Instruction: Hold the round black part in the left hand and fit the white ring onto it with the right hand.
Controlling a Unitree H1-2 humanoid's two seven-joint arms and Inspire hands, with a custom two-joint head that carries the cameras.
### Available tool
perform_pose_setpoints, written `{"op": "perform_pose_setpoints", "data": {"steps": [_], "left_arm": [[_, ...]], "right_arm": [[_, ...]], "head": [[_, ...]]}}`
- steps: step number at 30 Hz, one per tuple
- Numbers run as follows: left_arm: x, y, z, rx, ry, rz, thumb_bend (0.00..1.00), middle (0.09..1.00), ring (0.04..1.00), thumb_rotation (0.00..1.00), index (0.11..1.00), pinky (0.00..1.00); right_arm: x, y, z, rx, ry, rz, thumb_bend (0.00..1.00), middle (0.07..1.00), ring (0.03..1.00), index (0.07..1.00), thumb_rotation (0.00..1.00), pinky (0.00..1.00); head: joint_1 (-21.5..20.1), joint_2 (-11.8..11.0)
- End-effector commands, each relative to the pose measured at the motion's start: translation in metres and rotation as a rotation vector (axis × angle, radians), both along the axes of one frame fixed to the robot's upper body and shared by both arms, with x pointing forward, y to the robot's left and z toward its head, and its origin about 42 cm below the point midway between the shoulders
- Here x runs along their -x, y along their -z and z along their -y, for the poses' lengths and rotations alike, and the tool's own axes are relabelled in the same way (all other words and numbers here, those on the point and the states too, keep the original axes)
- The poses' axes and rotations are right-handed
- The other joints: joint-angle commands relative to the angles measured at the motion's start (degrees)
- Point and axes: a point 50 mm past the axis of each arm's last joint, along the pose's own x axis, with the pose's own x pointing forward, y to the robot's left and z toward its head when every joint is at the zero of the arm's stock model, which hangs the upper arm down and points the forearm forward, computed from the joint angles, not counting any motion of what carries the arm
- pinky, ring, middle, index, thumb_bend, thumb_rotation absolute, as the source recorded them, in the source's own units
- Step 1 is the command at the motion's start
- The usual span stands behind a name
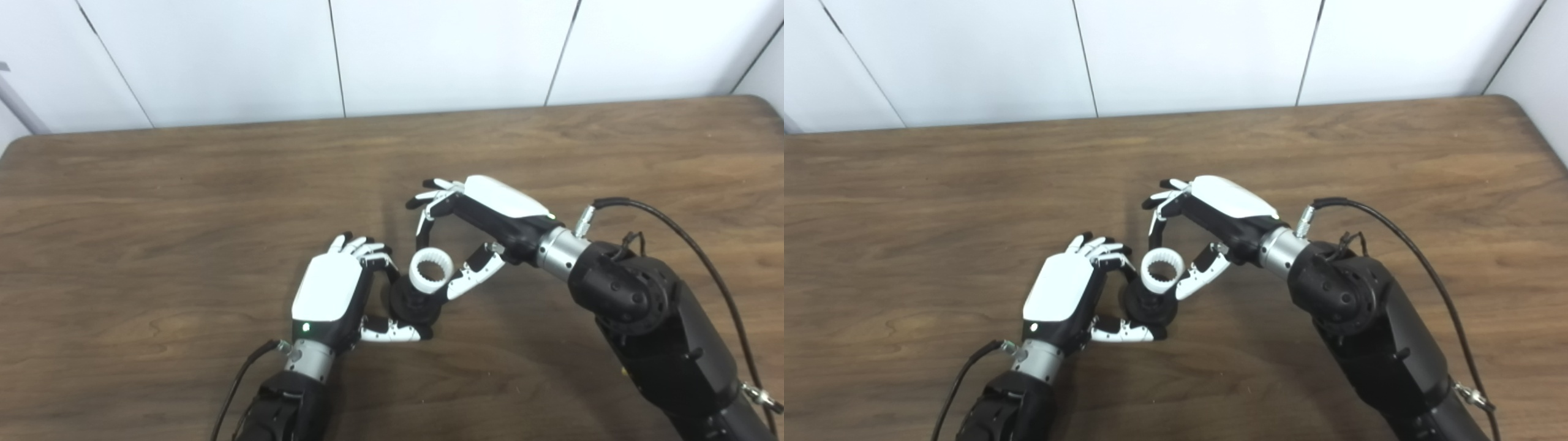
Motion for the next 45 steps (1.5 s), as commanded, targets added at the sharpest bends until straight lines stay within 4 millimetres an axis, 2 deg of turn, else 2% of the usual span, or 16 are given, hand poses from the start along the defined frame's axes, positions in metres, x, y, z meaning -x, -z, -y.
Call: {"op": "perform_pose_setpoints", "data": {"steps": [1, 23, 45], "left_arm": [[0.003, 0.01, 0.007, -0.036, 0.036, -0.052, 0.52, 0.785, 0.867, 0.05, 0.487, 0.96], [0.003, 0.007, 0.007, -0.04, 0.04, -0.049, 0.52, 0.784, 0.868, 0.05, 0.487, 0.96], [0.002, 0.005, 0.009, -0.035, 0.04, -0.06, 0.52, 0.785, 0.874, 0.05, 0.486, 0.98]], "right_arm": [[-0.004, -0.012, -0.003, -0.009, -0.006, 0.06, 0.52, 0.865, 0.983, 0.483, 0.14, 1.0], [-0.005, 0.0, -0.007, 0.004, -0.005, 0.015, 0.52, 0.86, 1.0, 0.482, 0.14, 1.0], [-0.001, 0.003, -0.011, 0.021, -0.021, 0.007, 0.52, 0.858, 1.0, 0.483, 0.14, 1.0]], "head": [[0.1, 0.1], [-0.2, 1.0], [-0.1, 1.2]]}}
